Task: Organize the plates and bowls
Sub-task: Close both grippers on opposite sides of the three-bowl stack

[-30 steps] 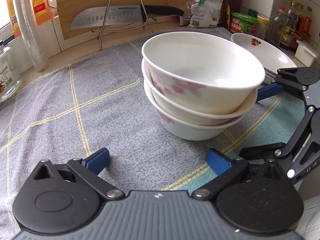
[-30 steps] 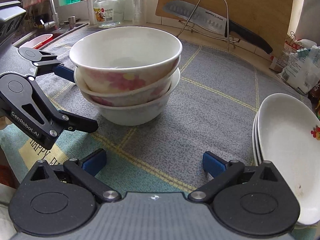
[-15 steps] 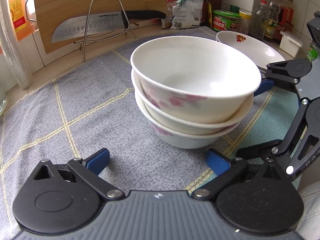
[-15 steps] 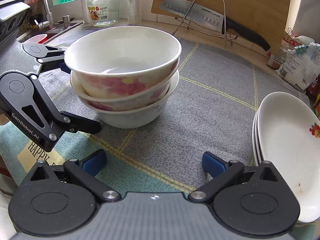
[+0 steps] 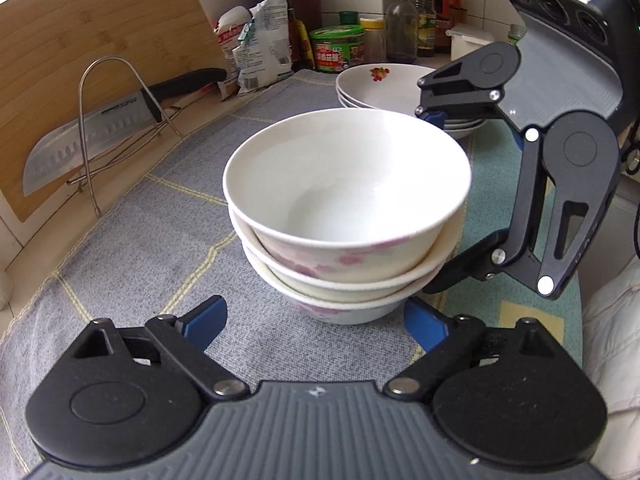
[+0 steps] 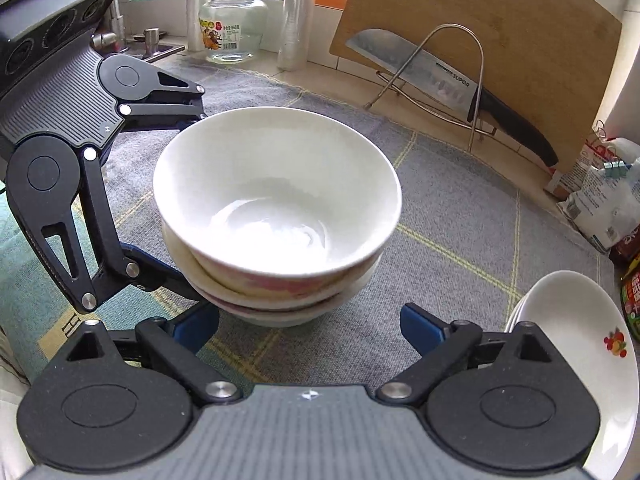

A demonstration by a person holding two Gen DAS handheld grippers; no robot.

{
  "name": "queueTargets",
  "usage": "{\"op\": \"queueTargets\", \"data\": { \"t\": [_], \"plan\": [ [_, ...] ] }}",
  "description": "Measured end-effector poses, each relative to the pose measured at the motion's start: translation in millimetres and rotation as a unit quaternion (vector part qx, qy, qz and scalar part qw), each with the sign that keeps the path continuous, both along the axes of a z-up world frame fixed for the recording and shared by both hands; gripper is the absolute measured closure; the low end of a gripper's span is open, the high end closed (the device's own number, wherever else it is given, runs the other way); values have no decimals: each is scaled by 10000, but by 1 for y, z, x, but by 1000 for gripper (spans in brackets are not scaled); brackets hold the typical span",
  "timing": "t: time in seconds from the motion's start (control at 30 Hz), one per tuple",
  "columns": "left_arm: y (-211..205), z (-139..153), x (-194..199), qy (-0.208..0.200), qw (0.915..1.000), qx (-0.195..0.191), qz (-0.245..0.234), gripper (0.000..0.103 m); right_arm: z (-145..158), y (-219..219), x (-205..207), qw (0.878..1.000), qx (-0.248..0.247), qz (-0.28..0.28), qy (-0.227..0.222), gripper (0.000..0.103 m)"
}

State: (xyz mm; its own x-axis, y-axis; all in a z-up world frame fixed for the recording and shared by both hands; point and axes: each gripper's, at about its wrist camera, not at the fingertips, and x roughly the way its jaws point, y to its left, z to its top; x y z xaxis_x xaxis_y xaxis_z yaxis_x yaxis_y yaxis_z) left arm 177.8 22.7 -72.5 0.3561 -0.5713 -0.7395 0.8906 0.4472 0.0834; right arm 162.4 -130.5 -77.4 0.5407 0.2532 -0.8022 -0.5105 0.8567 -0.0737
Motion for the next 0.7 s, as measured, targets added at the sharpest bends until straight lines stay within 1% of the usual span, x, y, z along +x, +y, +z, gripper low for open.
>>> {"op": "queueTargets", "data": {
  "t": [0.13,0.2,0.3,0.4,0.7],
  "plan": [
    [-1,0,-1,-44,9995,-51,-323,18,2,4,2,9996,-46,274,22,10],
    [-1,-1,0,-60,9989,-39,-467,21,3,4,3,9990,-34,445,59,15],
    [-1,0,0,-22,9985,-36,-542,24,4,5,6,9981,-57,611,85,17],
    [-2,-1,1,-1,9984,-12,-566,24,4,6,7,9973,-51,726,106,19],
    [-2,-2,2,-63,9975,48,-705,23,2,5,11,9966,16,811,163,19]
  ]
}}
